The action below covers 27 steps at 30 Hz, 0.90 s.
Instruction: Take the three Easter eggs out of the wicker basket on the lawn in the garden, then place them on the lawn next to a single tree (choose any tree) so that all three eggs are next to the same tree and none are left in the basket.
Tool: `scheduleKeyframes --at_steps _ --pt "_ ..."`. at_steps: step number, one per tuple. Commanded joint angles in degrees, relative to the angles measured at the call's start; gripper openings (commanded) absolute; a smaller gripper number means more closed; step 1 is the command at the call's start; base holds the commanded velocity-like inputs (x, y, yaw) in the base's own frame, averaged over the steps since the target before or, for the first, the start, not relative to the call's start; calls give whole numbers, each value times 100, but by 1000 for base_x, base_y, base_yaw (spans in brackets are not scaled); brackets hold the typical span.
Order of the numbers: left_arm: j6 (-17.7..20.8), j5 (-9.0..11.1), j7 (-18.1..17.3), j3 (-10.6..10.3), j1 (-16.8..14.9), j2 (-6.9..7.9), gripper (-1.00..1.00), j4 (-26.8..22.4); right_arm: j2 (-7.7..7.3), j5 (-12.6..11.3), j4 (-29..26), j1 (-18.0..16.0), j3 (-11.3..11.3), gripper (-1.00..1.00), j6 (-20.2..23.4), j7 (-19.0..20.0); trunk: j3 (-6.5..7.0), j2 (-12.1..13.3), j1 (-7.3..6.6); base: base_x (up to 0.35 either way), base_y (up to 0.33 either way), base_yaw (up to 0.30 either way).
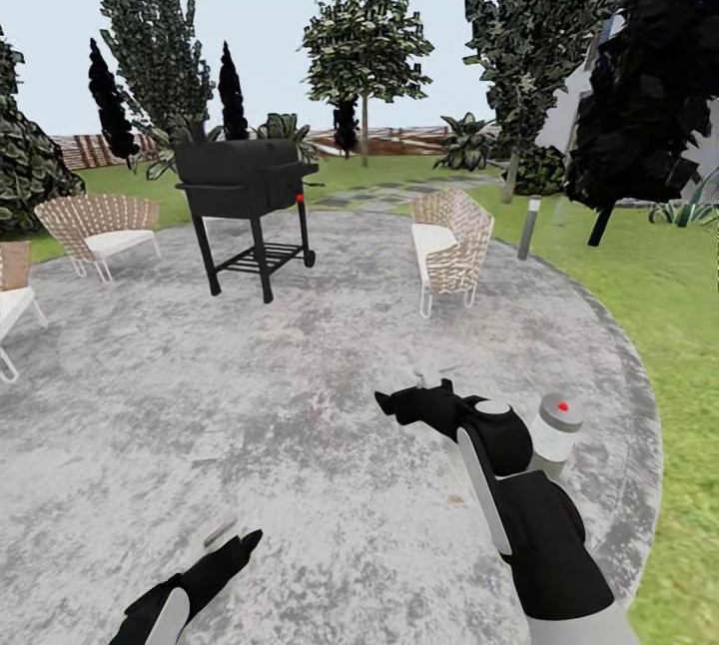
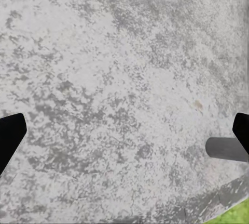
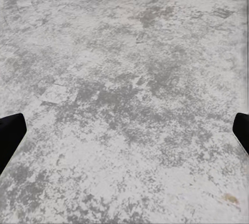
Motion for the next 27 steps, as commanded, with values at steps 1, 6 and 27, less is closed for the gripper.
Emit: scheduleKeyframes --at_steps 1,6,27 --pt "40 40 -17 15 -3 -1 100 -3 3 26 -6 -4 3 100 27 26 -6 -2 3 258 182 -43" --pt "40 40 -17 15 -3 -1 100 -3 2 26 -6 1 9 100 26 26 -6 -2 3 259 182 -22" --pt "34 40 -9 15 -3 -1 100 -3 2 26 -7 5 11 100 27 26 -6 -2 3 259 180 -2"
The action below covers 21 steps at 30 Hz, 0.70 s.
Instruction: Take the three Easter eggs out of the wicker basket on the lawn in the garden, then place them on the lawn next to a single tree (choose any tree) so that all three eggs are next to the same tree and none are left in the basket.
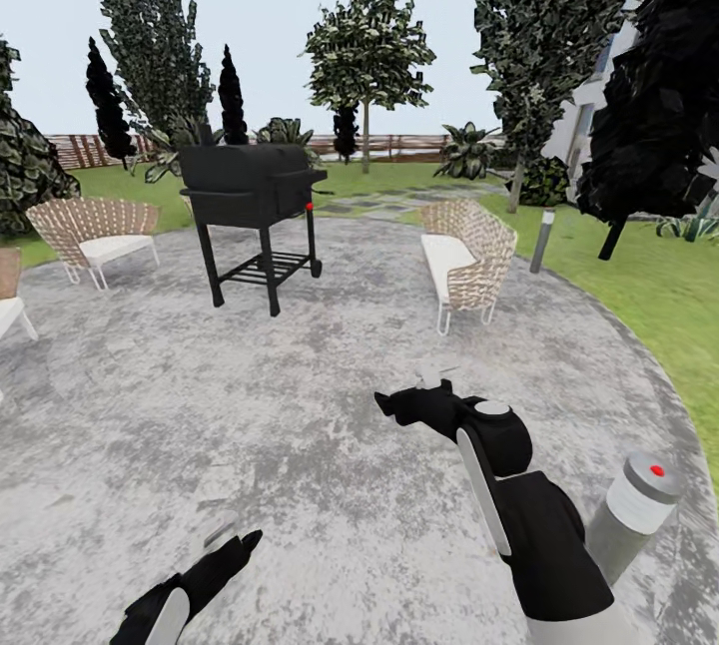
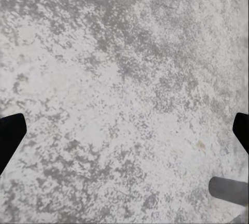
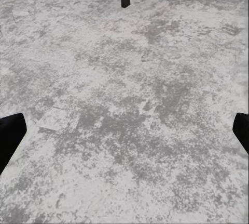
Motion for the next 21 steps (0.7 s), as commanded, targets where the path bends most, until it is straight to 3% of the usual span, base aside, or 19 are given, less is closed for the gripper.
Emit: scheduleKeyframes --at_steps 1,16,21 --pt "39 39 -17 15 -3 -1 100 -3 2 26 -6 -4 -1 100 28 26 -6 -2 3 264 164 0" --pt "37 39 -16 15 -3 -1 100 -3 2 26 -4 -4 -1 100 28 26 -6 -2 3 265 156 -3" --pt "36 39 -16 15 -3 -1 100 -3 2 26 -3 -4 -1 100 28 26 -6 -2 3 266 153 -139"
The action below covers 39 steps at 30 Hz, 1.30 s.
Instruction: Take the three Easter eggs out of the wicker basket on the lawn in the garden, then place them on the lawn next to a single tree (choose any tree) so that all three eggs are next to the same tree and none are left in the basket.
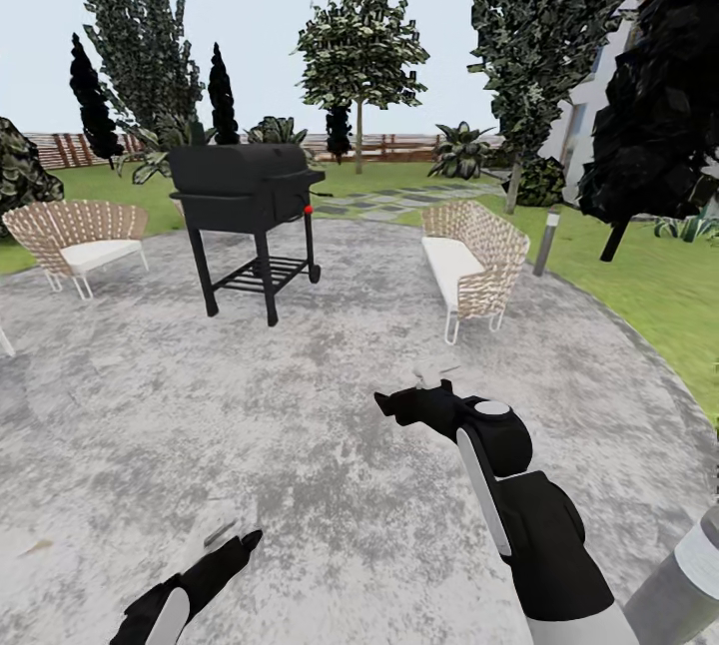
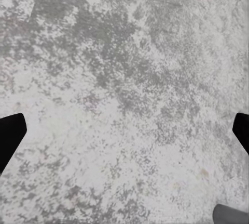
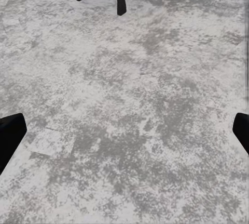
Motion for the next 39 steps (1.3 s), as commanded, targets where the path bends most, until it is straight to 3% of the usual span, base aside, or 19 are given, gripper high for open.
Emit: scheduleKeyframes --at_steps 1,12,39 --pt "40 43 -16 15 -2 -1 100 -5 3 30 -3 -5 -1 100 27 26 -6 -3 3 271 150 -213" --pt "40 43 -25 15 -2 -1 100 -5 3 30 -3 -5 -1 100 27 26 -6 -3 3 291 138 -200" --pt "40 43 -25 15 -2 -1 100 -5 -1 30 1 2 -16 100 35 26 -6 -3 3 302 131 -13"
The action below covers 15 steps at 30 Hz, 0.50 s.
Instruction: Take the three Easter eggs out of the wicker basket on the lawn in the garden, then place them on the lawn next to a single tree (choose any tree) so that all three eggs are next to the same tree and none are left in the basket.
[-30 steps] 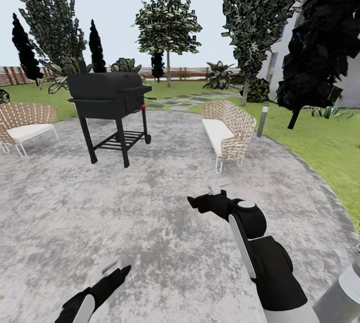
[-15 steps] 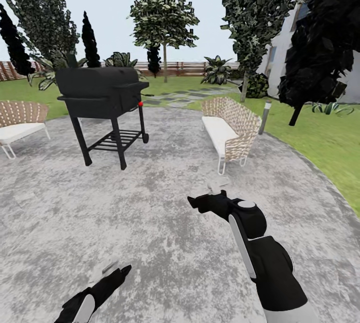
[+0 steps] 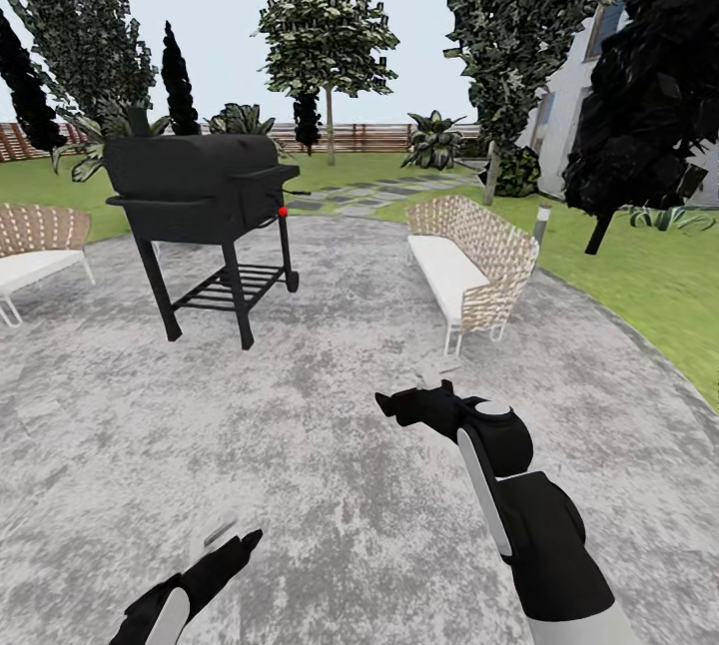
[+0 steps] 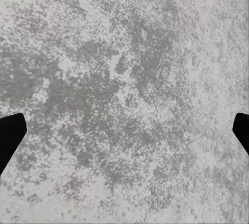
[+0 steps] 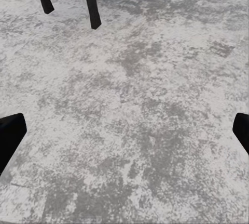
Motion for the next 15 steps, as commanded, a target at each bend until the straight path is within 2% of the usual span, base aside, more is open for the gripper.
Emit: scheduleKeyframes --at_steps 1,8,15 --pt "40 42 -16 15 -3 -2 100 -4 5 30 -5 -5 0 100 27 26 -6 -3 3 302 131 -88" --pt "40 42 -15 15 -3 -2 100 -4 13 30 -11 -7 8 100 27 26 -6 -3 3 302 131 -178" --pt "40 42 -9 15 -3 -2 100 -4 8 30 -6 -5 -1 100 27 26 -6 -3 3 302 131 -56"
